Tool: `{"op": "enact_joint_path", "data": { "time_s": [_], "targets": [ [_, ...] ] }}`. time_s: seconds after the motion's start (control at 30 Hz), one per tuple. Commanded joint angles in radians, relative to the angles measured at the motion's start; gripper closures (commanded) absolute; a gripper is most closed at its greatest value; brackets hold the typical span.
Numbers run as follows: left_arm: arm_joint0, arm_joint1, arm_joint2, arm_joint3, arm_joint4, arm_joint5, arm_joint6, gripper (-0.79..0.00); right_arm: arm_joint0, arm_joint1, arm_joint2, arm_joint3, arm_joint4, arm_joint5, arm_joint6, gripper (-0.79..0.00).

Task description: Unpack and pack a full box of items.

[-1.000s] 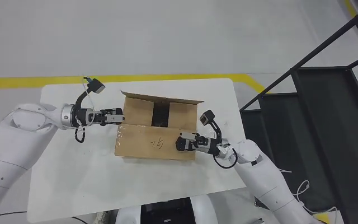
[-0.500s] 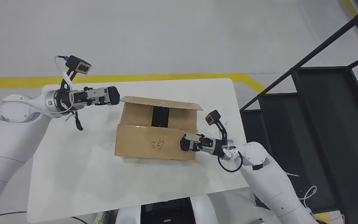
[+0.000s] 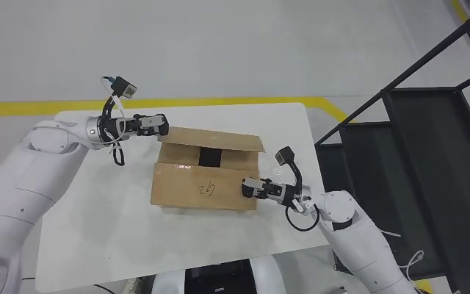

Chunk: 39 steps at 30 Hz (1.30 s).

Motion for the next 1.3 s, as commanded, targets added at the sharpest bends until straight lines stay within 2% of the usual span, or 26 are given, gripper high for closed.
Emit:
{"op": "enact_joint_path", "data": {
  "time_s": [0.0,0.27,0.6,0.97,1.27],
  "targets": [
    [-0.004,-0.005,0.003,0.008,0.007,0.009,-0.009,-0.785,-0.005,0.002,0.007,-0.004,0.001,-0.002,-0.003,-0.785],
    [0.01,0.002,0.001,0.02,0.075,0.083,-0.083,-0.785,-0.017,0.006,0.024,-0.009,-0.01,-0.004,-0.02,-0.785],
    [0.031,-0.007,0.023,0.017,0.09,0.122,-0.122,-0.785,0.001,0.007,0.006,0.012,-0.114,0.021,-0.072,-0.785],
    [0.026,-0.014,0.038,0.043,0.139,0.143,-0.143,-0.785,0.03,0.008,0.0,0.028,-0.12,0.031,-0.081,-0.785],
    [0.05,0.003,0.019,0.006,0.14,0.167,-0.167,-0.785,0.031,0.009,-0.002,0.027,-0.102,0.022,-0.083,-0.785]
  ]
}}
